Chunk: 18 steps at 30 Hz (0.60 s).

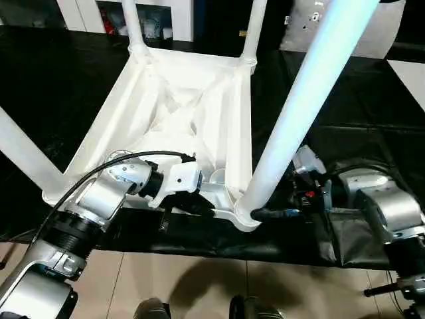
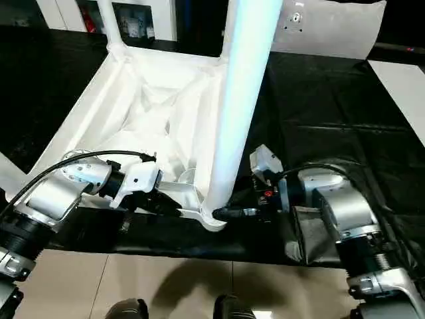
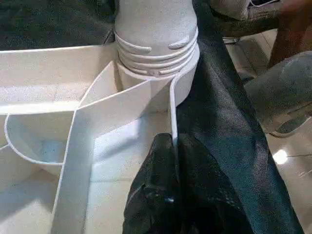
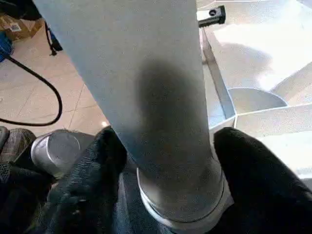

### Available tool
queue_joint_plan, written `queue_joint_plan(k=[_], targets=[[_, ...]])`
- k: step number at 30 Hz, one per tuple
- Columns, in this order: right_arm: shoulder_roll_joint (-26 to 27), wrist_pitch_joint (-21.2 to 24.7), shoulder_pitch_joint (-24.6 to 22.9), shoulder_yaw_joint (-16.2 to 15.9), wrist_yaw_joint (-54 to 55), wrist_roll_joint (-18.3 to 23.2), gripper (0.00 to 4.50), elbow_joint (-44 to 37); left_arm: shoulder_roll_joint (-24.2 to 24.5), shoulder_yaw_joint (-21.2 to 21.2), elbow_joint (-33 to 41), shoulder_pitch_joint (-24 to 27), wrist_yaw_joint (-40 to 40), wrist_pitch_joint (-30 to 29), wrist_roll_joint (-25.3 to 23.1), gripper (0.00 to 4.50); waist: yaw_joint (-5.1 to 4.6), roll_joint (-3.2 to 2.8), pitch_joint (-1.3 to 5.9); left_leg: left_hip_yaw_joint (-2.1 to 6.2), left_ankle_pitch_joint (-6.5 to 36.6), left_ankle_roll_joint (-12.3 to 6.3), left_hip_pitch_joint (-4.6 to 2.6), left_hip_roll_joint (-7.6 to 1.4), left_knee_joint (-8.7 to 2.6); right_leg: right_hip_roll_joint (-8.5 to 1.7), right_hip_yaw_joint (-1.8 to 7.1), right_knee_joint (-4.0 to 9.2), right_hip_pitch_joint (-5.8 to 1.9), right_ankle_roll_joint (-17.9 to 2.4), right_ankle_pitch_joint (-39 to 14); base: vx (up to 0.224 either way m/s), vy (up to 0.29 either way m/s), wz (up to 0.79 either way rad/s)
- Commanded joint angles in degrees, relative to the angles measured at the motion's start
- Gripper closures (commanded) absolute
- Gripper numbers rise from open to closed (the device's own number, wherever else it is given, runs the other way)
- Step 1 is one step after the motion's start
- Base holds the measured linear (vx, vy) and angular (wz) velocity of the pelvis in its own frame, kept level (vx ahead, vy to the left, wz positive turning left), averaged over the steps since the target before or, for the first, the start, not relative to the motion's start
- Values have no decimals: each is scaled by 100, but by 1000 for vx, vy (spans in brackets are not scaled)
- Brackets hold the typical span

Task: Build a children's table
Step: Rotate leg to tighten

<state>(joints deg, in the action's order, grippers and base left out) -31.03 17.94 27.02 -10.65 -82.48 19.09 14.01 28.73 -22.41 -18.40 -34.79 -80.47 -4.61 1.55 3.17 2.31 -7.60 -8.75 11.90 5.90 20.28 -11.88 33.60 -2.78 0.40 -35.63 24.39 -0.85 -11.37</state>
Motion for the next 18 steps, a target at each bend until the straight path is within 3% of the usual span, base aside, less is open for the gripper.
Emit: queue_joint_plan(k=[1, 5, 9, 11, 12, 13, 15, 16, 18], targets=[[-18, -20, 10, 38, -5, 75, 156, -61, -38, -240, 2, -29, -200, 70, -41, 450, -29, 61, 446, -140, -233, -752, -1, -39, -293, -298, 135, 239, -412, -1731, 570, 0, 0, 0], [-1, 171, -178, 60, -26, 254, 193, -283, -88, -134, -20, 10, -71, -90, 21, 450, -18, 63, 448, -145, -198, -738, -3, -36, -290, -301, 140, 244, -412, -1716, 533, 0, 0, 0], [383, 618, -484, 331, 806, 454, 229, -753, -346, 209, 186, 117, 574, -828, 206, 450, 0, 63, 454, -145, -305, -713, 12, -29, -291, -298, 142, 233, -419, -1730, 697, 0, 0, 0], [565, 652, -534, 376, 1260, 345, 229, -838, -452, 298, 304, 166, 829, -1070, 237, 450, -31, 60, 403, -135, 13, -535, 19, -21, -321, -296, 135, 310, -394, -1607, 100, 0, 0, 0], [858, 743, -577, 407, 2015, 125, 233, -931, -657, 421, 509, 259, 1259, -1454, 254, 450, -43, 42, 367, -130, 266, -376, 12, -24, -344, -309, 142, 362, -367, -1498, -439, -50, -4, -2], [1081, 868, -573, 446, 2540, -30, 236, -960, -818, 486, 644, 322, 1574, -1701, 229, 450, -68, 51, 357, -128, 362, -285, 29, -24, -353, -307, 144, 379, -372, -1433, -657, -50, -4, -2], [1434, 1053, -543, 529, 3235, -160, 240, -999, -1116, 580, 823, 411, 2062, -2062, 202, 450, -163, 71, 340, -91, 574, -16, 57, 9, -385, -309, 145, 457, -374, -1091, -1585, -25, -2, -2], [1483, 1074, -538, 541, 3327, -176, 243, -1004, -1158, 593, 847, 422, 2129, -2109, 198, 450, -195, 78, 342, -81, 537, 21, 81, 13, -391, -310, 146, 453, -395, -1024, -1634, 0, 0, 0], [1853, 1280, -469, 646, 4097, -420, 245, -1003, -1486, 660, 931, 461, 2664, -2376, 72, 450, -279, 71, 350, -81, 540, -9, 78, 28, -381, -291, 153, 487, -358, -918, -1637, 0, 0, 0]])
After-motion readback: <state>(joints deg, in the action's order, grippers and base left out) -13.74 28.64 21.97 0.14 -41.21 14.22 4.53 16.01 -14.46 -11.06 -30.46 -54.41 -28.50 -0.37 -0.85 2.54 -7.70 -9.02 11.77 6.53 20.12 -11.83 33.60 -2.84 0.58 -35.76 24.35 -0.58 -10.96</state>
